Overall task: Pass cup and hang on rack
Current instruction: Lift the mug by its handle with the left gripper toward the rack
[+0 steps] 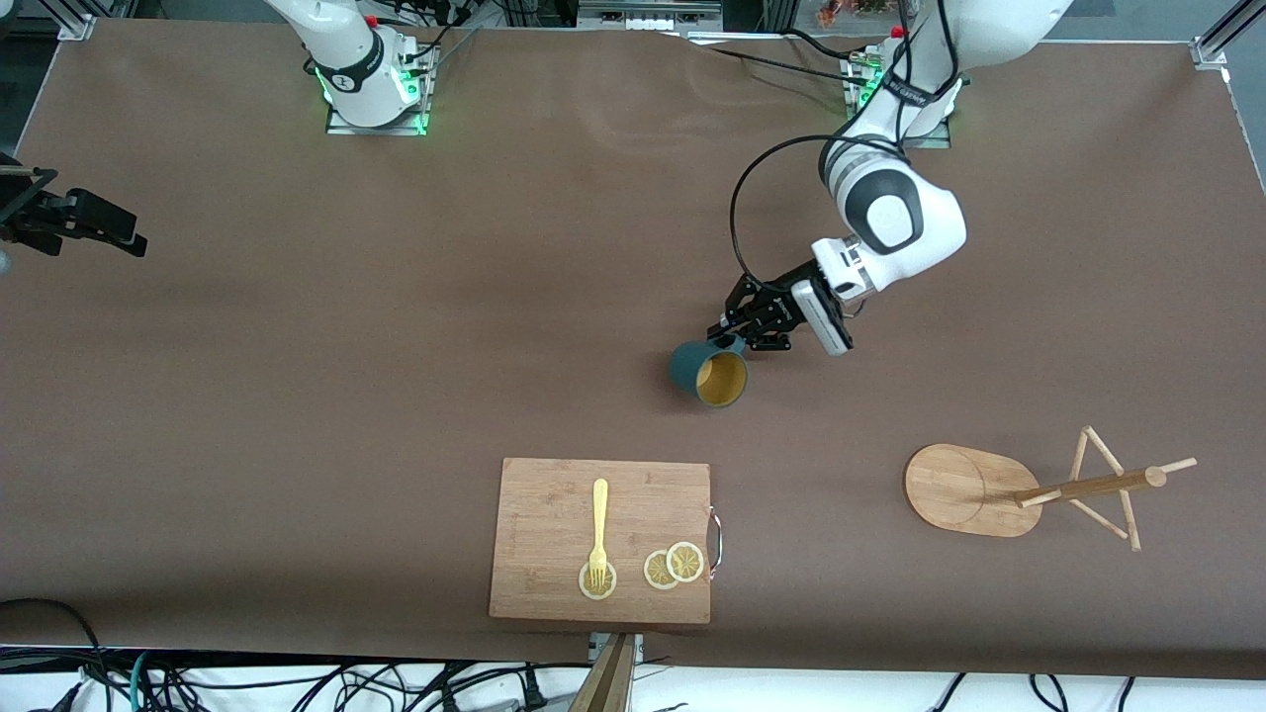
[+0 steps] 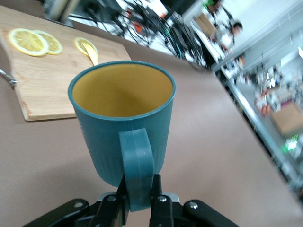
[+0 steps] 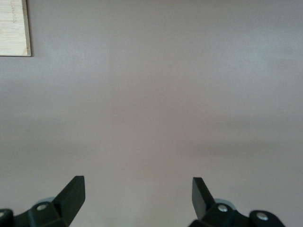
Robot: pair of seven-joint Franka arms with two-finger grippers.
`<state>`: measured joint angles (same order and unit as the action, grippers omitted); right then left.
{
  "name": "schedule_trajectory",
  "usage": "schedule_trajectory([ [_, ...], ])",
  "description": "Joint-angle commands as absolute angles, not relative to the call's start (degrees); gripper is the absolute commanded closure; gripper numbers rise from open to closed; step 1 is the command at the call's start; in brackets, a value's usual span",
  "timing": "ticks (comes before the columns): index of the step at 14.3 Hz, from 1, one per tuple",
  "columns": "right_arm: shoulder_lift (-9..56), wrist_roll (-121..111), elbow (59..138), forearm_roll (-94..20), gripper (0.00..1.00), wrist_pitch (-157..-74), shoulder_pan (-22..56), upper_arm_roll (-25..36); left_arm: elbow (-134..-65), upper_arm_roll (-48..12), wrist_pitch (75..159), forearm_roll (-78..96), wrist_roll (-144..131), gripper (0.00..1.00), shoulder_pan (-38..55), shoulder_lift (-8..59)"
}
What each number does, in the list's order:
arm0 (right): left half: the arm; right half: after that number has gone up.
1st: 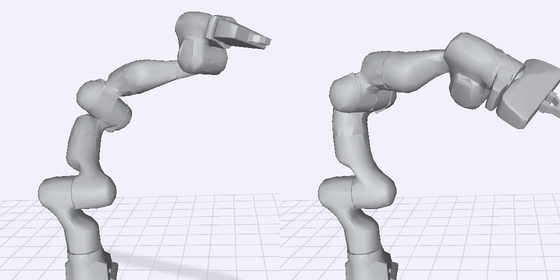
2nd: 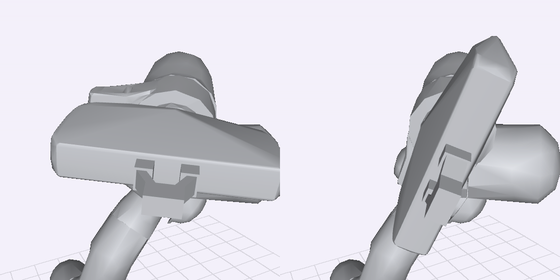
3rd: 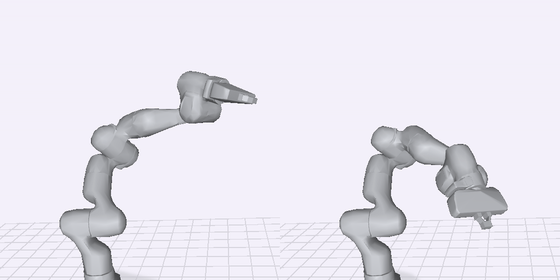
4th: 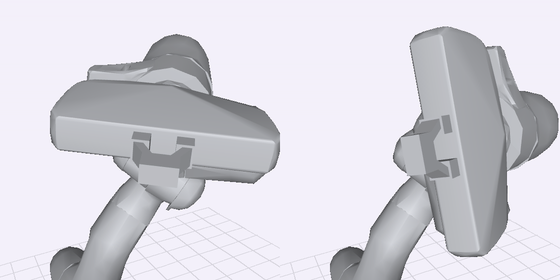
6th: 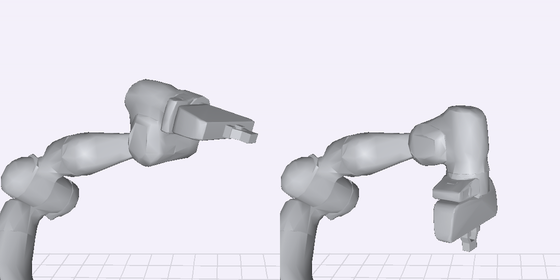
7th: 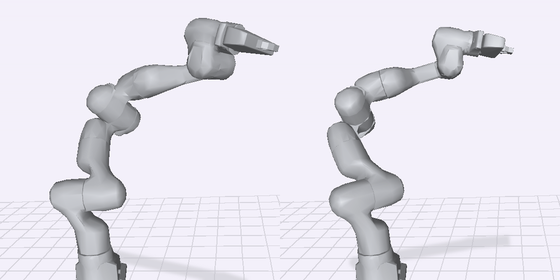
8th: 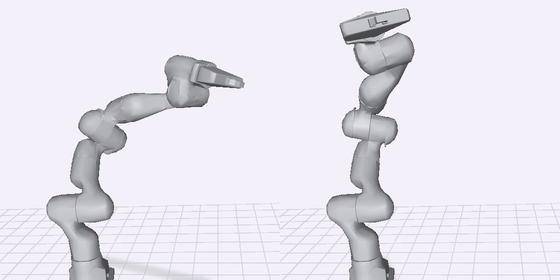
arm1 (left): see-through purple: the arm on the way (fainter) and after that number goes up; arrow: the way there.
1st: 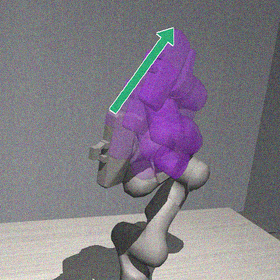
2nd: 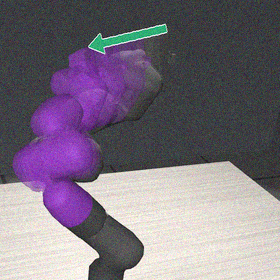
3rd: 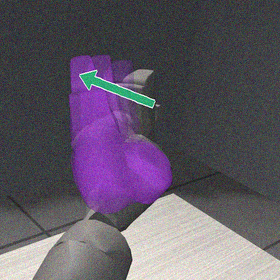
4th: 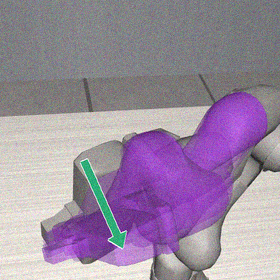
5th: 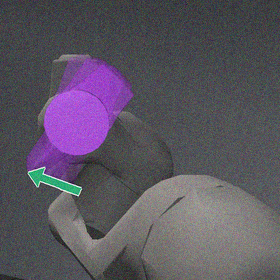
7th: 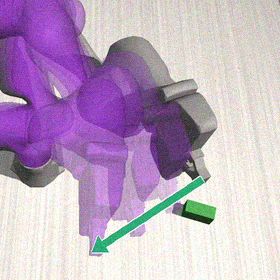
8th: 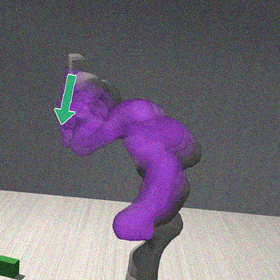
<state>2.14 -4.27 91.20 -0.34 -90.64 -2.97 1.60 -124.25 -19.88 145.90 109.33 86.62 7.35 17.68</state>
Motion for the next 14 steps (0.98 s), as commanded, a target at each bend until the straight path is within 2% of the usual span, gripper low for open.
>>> schedule_trajectory([
  [1,2.4,-3.5,89.9,0.3,0.0,-89.9,-3.2,1.5,-127.0,-20.4,144.6,108.9,71.9,1.0,5.6,11.4],
  [5,2.4,-3.5,89.9,0.3,0.0,-89.9,-3.2,1.5,-127.4,-20.3,139.0,102.3,53.3,1.0,1.4,7.6],
  [7,2.4,-3.5,89.9,0.3,0.0,-89.9,-3.2,1.5,-126.9,-19.5,127.9,90.4,47.7,1.0,-4.7,7.4],
  [10,2.4,-3.5,89.9,0.3,0.0,-89.9,-3.2,1.5,-125.6,-11.4,111.9,80.6,42.7,1.0,-7.8,7.6],
  [14,2.4,-3.5,89.8,0.3,0.0,-89.9,-3.2,1.6,-125.4,-0.9,97.3,79.7,40.9,1.0,-8.5,8.7],
])
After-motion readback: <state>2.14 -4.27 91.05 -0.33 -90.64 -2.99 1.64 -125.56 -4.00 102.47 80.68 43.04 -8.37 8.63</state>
